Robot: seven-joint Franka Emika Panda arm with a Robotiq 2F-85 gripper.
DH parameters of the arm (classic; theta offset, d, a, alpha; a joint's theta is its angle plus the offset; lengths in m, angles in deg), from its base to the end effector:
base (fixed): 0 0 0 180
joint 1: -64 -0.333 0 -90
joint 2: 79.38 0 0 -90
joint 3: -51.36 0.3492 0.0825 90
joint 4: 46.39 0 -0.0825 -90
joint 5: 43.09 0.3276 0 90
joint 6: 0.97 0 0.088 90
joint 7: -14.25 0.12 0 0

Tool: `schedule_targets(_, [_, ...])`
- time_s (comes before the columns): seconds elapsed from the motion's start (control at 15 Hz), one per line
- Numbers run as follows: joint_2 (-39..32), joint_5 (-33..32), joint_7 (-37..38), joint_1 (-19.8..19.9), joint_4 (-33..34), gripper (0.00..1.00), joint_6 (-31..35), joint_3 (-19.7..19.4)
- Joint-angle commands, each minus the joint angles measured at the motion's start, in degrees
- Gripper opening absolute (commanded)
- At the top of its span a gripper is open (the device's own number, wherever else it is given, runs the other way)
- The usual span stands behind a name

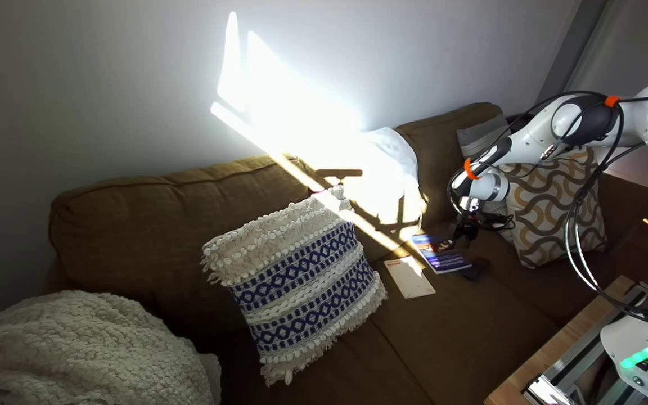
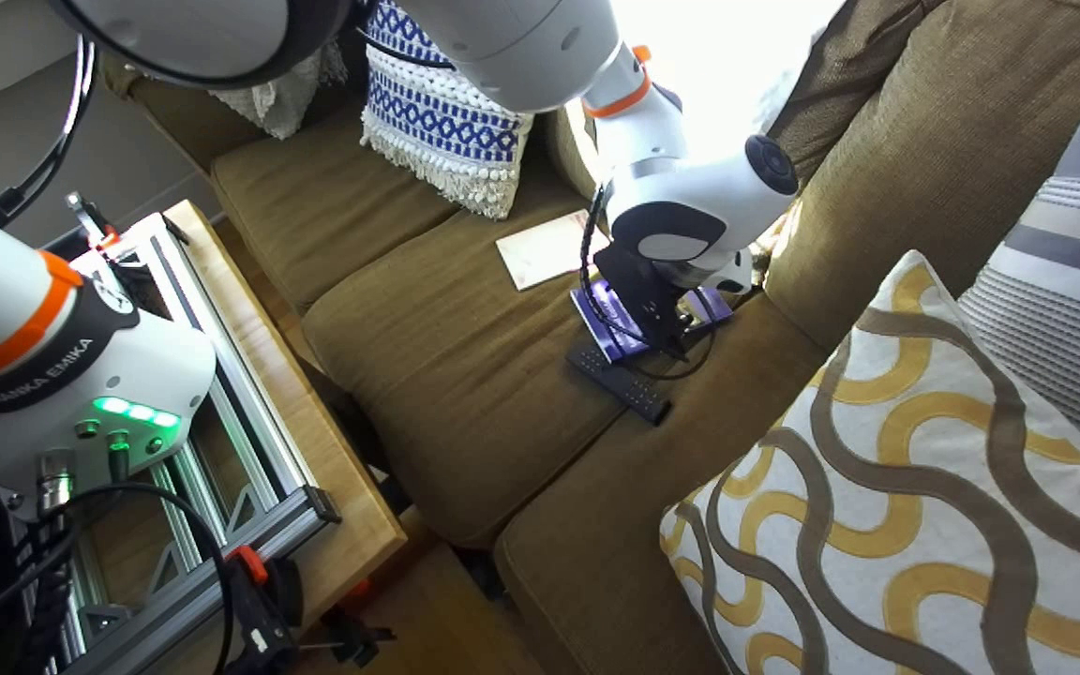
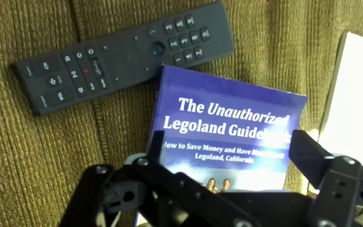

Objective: Put the white book on top of the blue book

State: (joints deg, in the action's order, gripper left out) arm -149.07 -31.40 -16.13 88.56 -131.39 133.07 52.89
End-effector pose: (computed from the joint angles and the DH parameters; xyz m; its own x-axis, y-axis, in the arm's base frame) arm 0.5641 -0.2360 -0.0268 0.9665 -0.0146 -0.2562 -0.0884 -0.9562 -0.2790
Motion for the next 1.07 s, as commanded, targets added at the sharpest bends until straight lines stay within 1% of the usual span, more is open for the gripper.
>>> schedule_targets(0.0, [3.08, -2.59, 5.23, -2.01, -2.82, 1.00, -4.08, -1.39])
schedule_targets(0.07, [2.94, -0.58, 4.26, -0.44, -2.76, 1.00, -4.09, 1.01])
schedule_targets(0.47, [-2.54, 8.69, 2.00, 3.72, -0.88, 1.00, -3.64, 9.30])
schedule_targets(0.67, [-5.80, 13.22, 1.54, 4.86, 0.06, 1.00, -3.17, 12.15])
schedule_targets(1.0, [-10.78, 17.84, 0.48, 5.28, 2.01, 1.00, -0.79, 14.87])
